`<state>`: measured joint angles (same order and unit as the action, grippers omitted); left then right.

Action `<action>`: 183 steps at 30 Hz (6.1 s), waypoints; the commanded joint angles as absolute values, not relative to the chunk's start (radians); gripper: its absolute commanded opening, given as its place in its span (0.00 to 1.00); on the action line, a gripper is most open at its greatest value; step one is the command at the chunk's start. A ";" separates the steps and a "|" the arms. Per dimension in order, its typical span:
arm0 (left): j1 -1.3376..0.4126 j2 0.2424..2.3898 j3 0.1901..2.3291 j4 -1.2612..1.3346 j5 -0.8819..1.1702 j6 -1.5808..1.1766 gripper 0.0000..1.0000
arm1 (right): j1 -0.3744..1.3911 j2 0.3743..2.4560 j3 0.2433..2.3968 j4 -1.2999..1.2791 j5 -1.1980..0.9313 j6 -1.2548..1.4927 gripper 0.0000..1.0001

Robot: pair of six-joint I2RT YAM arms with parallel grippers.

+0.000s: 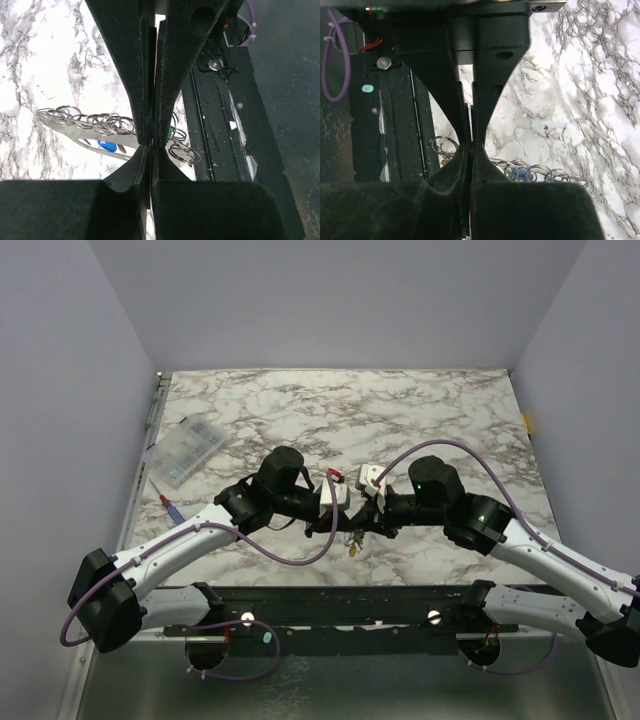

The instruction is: Put the keys on the keyring

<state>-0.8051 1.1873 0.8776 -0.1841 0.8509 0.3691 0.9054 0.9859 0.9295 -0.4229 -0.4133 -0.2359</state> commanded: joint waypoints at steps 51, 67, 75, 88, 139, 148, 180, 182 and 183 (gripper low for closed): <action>-0.807 0.983 0.755 -0.054 0.730 0.456 0.00 | 0.910 0.919 0.784 -0.158 -0.284 -0.054 0.55; -0.808 0.985 0.743 -0.026 0.770 0.443 0.00 | 0.910 0.946 0.795 -0.104 -0.319 -0.080 0.62; -0.807 0.976 0.734 -0.004 0.784 0.434 0.00 | 0.910 0.984 0.794 -0.071 -0.353 -0.083 0.57; -0.807 0.964 0.720 0.026 0.781 0.423 0.00 | 0.910 0.978 0.788 -0.085 -0.373 -0.100 0.01; -0.808 0.857 0.665 0.089 0.789 0.479 0.00 | 0.910 0.906 0.804 -0.079 -0.441 -0.069 0.43; -0.808 0.850 0.658 0.101 0.786 0.472 0.00 | 0.910 0.856 0.791 -0.060 -0.422 -0.057 0.52; -0.807 0.828 0.647 0.155 0.769 0.433 0.00 | 0.910 0.813 0.741 -0.050 -0.441 -0.027 0.57; -0.807 0.825 0.644 0.166 0.769 0.426 0.00 | 0.908 0.805 0.740 -0.065 -0.438 -0.030 0.58; -0.806 0.823 0.643 0.173 0.771 0.423 0.00 | 0.908 0.806 0.741 -0.074 -0.438 -0.033 0.58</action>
<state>-0.8074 0.8539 0.6464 0.0719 0.7696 0.4370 0.9039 0.8268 0.7498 -0.0467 -0.4458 -0.0299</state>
